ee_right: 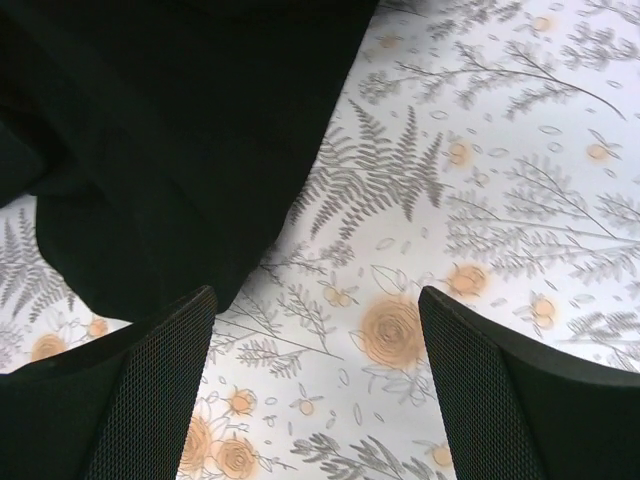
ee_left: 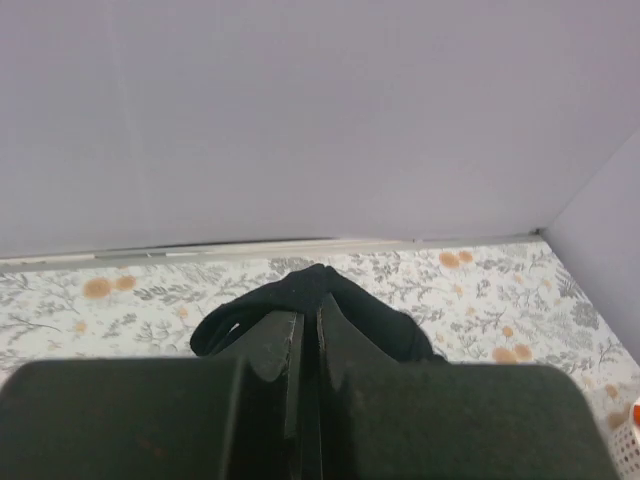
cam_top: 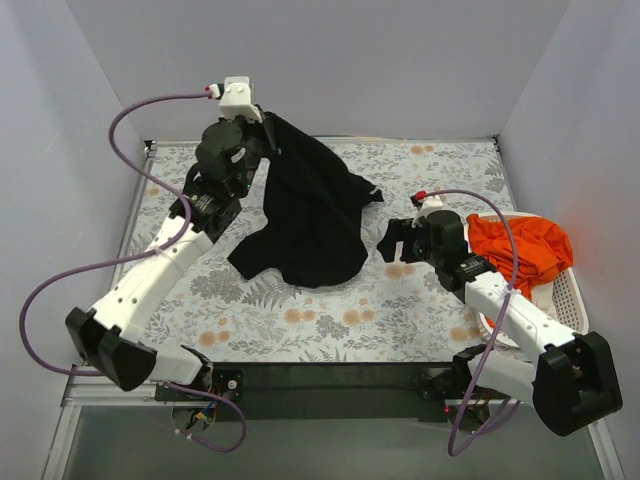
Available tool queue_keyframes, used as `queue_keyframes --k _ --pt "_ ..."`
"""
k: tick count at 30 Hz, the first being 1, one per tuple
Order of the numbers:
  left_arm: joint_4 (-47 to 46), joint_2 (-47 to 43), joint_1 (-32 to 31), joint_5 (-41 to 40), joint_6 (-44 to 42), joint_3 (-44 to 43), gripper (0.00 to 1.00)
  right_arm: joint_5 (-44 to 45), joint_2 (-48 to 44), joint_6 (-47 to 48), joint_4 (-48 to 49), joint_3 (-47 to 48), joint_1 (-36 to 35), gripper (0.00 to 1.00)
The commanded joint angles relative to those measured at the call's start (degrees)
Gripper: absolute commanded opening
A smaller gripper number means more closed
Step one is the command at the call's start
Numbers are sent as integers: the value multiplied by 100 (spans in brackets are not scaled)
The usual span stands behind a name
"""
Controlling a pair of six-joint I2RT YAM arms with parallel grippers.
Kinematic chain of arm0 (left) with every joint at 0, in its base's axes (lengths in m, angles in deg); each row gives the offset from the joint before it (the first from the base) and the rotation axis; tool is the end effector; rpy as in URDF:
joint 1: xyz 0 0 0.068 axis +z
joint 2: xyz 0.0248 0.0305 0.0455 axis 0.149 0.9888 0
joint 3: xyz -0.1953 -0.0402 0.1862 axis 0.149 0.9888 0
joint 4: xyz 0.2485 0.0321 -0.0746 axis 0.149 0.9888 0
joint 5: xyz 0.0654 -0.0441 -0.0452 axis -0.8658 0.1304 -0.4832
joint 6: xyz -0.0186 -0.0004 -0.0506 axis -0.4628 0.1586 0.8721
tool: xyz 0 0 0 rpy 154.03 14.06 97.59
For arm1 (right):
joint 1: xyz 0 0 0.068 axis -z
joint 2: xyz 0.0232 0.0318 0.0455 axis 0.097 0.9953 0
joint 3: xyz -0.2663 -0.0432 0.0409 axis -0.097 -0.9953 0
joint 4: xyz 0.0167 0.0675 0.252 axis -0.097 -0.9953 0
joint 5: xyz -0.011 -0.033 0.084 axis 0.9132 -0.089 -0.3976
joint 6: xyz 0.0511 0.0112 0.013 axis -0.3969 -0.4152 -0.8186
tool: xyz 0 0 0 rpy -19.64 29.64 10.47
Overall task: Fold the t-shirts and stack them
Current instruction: Flatten the tshirt out
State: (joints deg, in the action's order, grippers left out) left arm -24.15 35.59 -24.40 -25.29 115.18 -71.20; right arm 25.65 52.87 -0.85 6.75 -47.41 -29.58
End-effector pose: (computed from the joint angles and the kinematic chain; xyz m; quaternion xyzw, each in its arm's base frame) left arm 0.2775 -0.1655 0.4510 -0.2014 0.6859 -0.3397 0.6112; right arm 0.2180 0.0979 0.2416 -0.0616 0.8502 0.1892 0.4874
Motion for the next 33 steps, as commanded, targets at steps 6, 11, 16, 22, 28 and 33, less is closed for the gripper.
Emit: queue_keyframes --k 6,11,16,22,28,33 --pt "492 -776 115 -216 -142 728 0 -1127 1019 -40 782 631 -428 74" --pt "624 -986 238 -137 43 975 0 -1118 1897 -75 976 929 -1017 74" --pt "677 -1075 326 -76 166 1142 0 -900 2531 -243 1187 991 -1193 72" --pt "720 -1101 537 65 298 1248 0 -880 3033 -322 1275 1026 -1317 69" --pt "712 -1101 888 214 412 1380 0 -724 3174 -146 1240 1158 -1335 25" --pt "957 -1320 1293 136 369 1178 0 883 2314 501 47 1649 -1177 1"
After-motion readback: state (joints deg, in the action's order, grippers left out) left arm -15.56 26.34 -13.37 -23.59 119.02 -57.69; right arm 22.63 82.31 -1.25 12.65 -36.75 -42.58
